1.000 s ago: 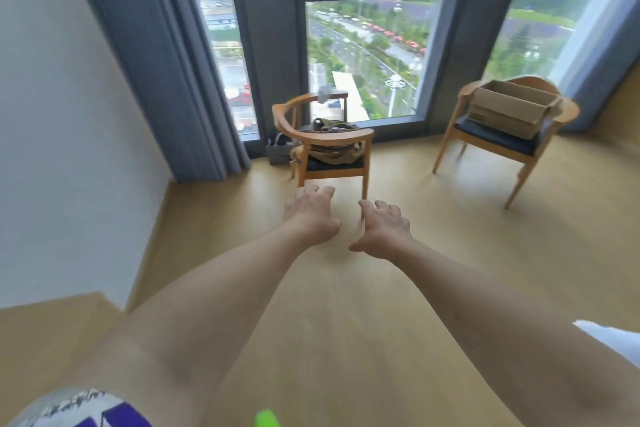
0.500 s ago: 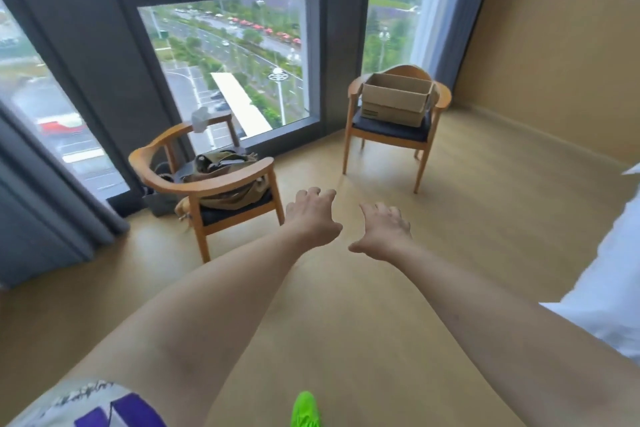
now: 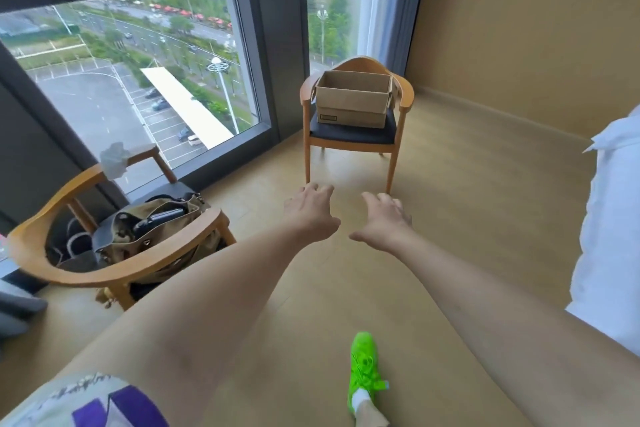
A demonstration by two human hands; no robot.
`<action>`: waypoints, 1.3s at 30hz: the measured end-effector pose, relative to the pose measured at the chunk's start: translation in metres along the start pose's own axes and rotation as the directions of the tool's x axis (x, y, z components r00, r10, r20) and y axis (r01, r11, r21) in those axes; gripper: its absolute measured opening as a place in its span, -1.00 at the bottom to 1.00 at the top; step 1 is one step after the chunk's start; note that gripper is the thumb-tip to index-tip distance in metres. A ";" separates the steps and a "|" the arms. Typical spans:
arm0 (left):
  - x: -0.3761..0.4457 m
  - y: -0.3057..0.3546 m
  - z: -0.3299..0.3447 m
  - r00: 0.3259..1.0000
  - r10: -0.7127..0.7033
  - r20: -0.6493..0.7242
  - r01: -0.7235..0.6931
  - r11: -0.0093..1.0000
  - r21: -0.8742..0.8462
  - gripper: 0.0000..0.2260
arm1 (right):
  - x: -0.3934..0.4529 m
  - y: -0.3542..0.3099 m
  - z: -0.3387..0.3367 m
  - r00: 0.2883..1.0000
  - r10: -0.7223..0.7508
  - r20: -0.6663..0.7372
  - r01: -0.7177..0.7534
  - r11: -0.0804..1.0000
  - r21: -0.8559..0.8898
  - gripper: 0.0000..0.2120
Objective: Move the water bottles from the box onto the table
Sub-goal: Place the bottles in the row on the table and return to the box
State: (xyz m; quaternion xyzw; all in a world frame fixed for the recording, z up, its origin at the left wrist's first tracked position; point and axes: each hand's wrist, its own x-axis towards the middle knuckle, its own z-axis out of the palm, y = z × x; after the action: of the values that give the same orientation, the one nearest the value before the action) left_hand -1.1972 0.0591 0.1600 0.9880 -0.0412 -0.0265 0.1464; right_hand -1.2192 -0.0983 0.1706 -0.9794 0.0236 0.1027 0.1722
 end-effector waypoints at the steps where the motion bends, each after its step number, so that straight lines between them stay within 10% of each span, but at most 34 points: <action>1: 0.024 -0.002 0.004 1.000 0.005 -0.003 -0.005 1.000 0.003 -0.39 | 0.024 0.002 0.000 1.000 -0.001 -0.004 0.001 1.000 0.006 -0.25; 39: 0.866 -0.030 -0.018 0.986 0.046 0.159 -0.039 0.998 -0.047 -0.41 | 0.823 0.006 -0.123 0.977 0.208 0.038 -0.209 0.977 0.047 -0.24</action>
State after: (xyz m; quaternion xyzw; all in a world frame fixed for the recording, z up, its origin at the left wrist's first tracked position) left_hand -0.3319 0.0161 0.1332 0.9781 -0.0734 -0.1036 0.1648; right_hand -0.3910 -0.1551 0.1090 -0.9650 0.1259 0.1357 0.1857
